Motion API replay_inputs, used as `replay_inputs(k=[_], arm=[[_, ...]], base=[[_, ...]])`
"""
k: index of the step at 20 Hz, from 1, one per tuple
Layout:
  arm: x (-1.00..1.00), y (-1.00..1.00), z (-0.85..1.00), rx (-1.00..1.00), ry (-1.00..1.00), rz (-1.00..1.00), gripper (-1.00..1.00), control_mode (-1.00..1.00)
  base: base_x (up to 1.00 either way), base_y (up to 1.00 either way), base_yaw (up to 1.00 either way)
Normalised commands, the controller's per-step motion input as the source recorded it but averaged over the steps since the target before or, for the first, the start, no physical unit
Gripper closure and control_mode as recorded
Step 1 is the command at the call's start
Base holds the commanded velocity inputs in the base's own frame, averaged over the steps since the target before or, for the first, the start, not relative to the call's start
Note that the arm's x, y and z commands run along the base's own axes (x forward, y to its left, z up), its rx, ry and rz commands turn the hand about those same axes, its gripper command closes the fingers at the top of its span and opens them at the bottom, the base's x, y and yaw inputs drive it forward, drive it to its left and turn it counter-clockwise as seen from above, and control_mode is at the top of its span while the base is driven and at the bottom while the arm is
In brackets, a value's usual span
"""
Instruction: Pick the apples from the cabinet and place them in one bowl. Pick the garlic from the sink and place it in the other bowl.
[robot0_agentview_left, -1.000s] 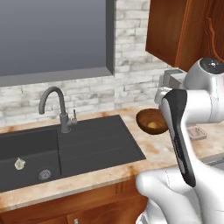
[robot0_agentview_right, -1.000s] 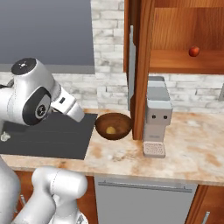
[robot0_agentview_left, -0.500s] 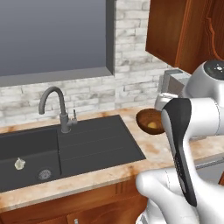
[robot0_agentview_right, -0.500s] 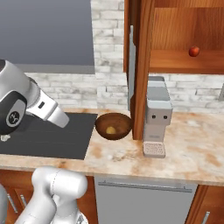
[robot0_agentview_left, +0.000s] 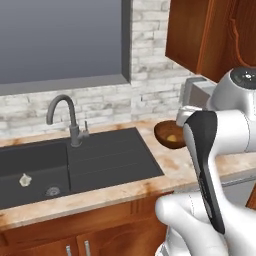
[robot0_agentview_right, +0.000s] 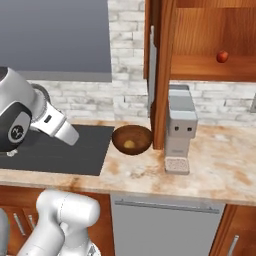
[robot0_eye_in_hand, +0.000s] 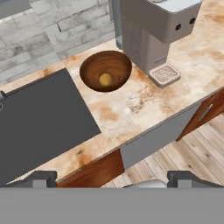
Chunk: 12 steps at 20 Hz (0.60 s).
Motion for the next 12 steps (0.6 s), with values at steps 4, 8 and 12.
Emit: replay_inputs(k=[4, 8, 12], arm=[[0.0, 0.0, 0.0, 0.0, 0.0, 0.0, -1.0, 1.0], [0.0, 0.0, 0.0, 0.0, 0.0, 0.0, -1.0, 1.0], [0.0, 0.0, 0.0, 0.0, 0.0, 0.0, -1.0, 1.0]], base=[[-0.8, 0.0, 0.04], [-0.75, 0.0, 0.02], [-0.05, -0.27, 0.01]])
